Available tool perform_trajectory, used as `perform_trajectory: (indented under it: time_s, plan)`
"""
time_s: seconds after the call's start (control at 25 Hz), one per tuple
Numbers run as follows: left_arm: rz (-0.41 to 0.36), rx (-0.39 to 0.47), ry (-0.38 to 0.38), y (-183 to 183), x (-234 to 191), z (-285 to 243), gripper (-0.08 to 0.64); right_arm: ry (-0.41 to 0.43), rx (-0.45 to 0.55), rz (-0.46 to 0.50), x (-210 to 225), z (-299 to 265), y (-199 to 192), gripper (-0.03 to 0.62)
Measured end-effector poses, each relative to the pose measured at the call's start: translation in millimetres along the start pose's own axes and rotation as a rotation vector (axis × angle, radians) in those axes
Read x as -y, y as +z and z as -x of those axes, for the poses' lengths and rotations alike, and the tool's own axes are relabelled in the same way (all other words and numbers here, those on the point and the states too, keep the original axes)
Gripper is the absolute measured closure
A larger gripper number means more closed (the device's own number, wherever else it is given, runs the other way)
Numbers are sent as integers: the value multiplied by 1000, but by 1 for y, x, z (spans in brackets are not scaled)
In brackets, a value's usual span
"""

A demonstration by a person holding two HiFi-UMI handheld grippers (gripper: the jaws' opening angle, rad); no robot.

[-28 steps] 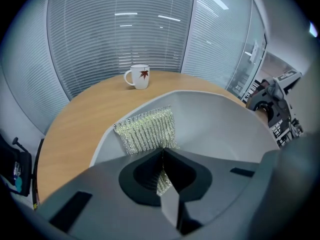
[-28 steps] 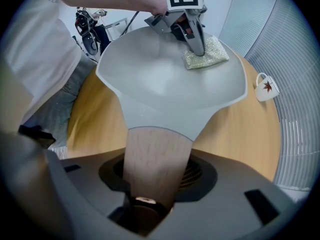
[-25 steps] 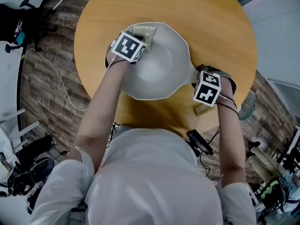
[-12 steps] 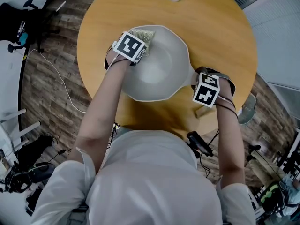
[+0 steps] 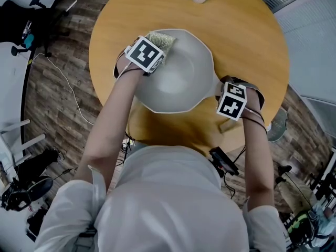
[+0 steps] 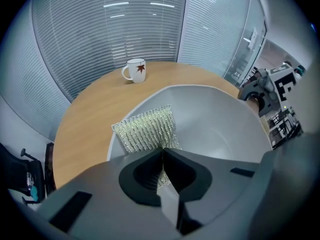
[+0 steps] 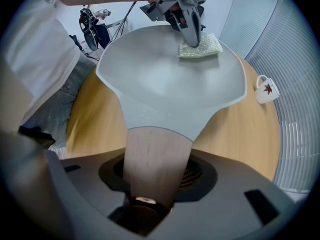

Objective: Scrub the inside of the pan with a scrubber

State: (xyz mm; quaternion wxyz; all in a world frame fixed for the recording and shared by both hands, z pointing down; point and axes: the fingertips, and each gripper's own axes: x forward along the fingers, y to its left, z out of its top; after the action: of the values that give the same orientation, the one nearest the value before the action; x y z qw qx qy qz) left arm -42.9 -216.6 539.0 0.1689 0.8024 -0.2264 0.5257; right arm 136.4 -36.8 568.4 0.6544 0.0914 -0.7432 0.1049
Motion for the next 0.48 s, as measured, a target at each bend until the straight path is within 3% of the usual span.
perform_trajectory:
  time_s: [0.48]
  plan:
    - [-10,-65,-37,-24,2,24,543,1,-7,4,0,1,1,400]
